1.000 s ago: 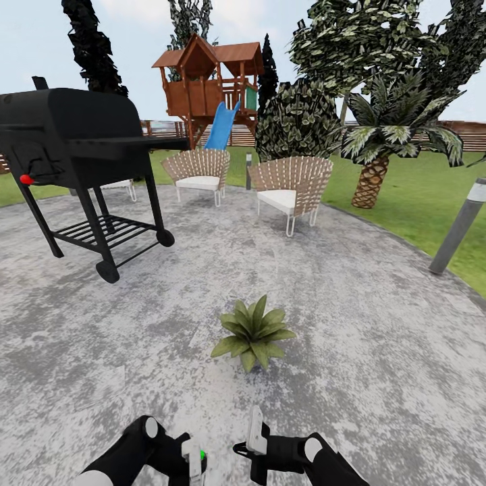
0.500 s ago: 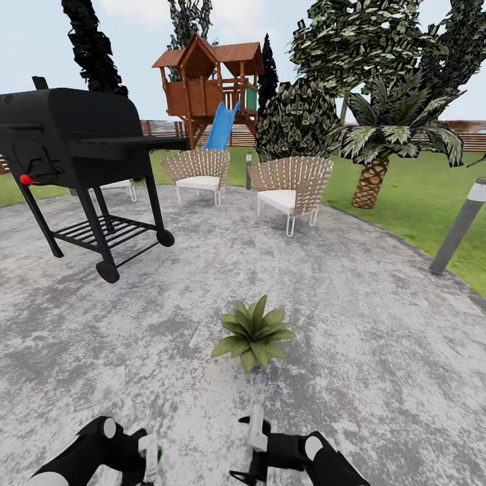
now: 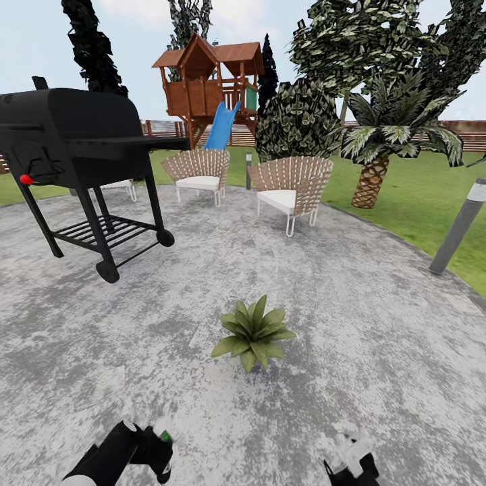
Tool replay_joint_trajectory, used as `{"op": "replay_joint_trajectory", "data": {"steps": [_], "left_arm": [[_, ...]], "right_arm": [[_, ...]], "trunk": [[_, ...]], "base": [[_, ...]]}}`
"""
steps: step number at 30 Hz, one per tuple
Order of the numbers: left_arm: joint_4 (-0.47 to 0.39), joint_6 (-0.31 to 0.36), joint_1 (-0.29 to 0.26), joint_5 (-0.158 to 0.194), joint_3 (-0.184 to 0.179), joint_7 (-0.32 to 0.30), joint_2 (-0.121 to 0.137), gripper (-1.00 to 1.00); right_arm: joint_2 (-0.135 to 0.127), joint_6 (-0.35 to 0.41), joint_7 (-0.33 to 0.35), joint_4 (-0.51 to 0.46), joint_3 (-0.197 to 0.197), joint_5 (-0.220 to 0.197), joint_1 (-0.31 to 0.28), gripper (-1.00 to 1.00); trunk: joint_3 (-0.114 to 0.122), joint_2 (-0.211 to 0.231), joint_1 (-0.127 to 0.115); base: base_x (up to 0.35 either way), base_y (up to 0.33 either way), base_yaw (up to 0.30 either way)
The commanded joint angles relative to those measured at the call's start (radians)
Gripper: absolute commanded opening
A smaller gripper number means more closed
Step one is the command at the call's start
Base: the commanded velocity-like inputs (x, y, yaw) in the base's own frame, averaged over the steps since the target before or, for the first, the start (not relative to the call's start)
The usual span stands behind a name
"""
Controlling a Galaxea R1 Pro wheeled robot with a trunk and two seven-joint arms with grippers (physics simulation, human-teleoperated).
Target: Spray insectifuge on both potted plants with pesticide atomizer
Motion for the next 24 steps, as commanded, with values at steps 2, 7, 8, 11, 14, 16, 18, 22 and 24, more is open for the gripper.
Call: {"op": "replay_joint_trajectory", "data": {"steps": [2, 7, 8, 11, 14, 16, 18, 22, 24], "left_arm": [[0.005, 0.058, -0.001, 0.029, 0.007, -0.005, -0.003, -1.0], [0.002, 0.146, -0.01, 0.141, 0.003, -0.006, -0.007, -1.0], [-0.003, 0.202, -0.024, 0.145, 0.002, -0.007, -0.013, -1.0], [-0.002, 0.318, -0.066, 0.147, -0.003, -0.013, -0.016, -1.0], [-0.001, 0.414, -0.086, 0.139, -0.012, -0.031, -0.002, -1.0], [-0.005, 0.456, -0.1, 0.136, -0.013, -0.071, 0.004, -1.0], [-0.007, 0.477, -0.111, 0.128, -0.014, -0.131, 0.014, -1.0], [-0.006, 0.486, -0.113, 0.071, -0.031, -0.145, 0.018, -1.0], [-0.005, 0.488, -0.114, 0.018, -0.038, -0.152, 0.019, -1.0]], "right_arm": [[0.002, -0.034, -0.062, 0.007, -0.057, -0.058, 0.027, 1.0], [-0.001, -0.056, -0.09, 0.01, -0.089, -0.274, 0.043, 1.0], [0.0, -0.056, -0.09, 0.01, -0.089, -0.289, 0.043, 1.0], [0.0, -0.057, -0.091, 0.01, -0.09, -0.315, 0.043, 1.0], [-0.003, -0.058, -0.092, 0.008, -0.104, -0.325, 0.043, 1.0], [0.001, -0.057, -0.092, 0.008, -0.124, -0.324, 0.043, 1.0], [0.004, -0.058, -0.092, 0.008, -0.134, -0.325, 0.043, 1.0], [0.004, -0.057, -0.092, 0.009, -0.135, -0.324, 0.043, 1.0], [0.004, -0.057, -0.092, 0.009, -0.136, -0.324, 0.043, 1.0]], "trunk": [[-0.001, 0.0, 0.0], [-0.001, 0.0, 0.0], [-0.001, 0.0, 0.0], [-0.001, 0.0, 0.0], [-0.001, 0.0, 0.0], [-0.001, 0.0, 0.0], [-0.001, 0.0, 0.0], [-0.002, 0.0, 0.0], [-0.002, 0.0, 0.0]], "base": [[0.0, 0.0, 0.0], [0.0, 0.0, 0.0], [0.0, 0.0, 0.0], [0.0, 0.0, 0.0], [0.0, 0.0, 0.0], [0.0, 0.0, 0.0], [0.0, 0.0, -0.08], [0.0, 0.0, -0.237], [0.0, 0.0, -0.288]]}}
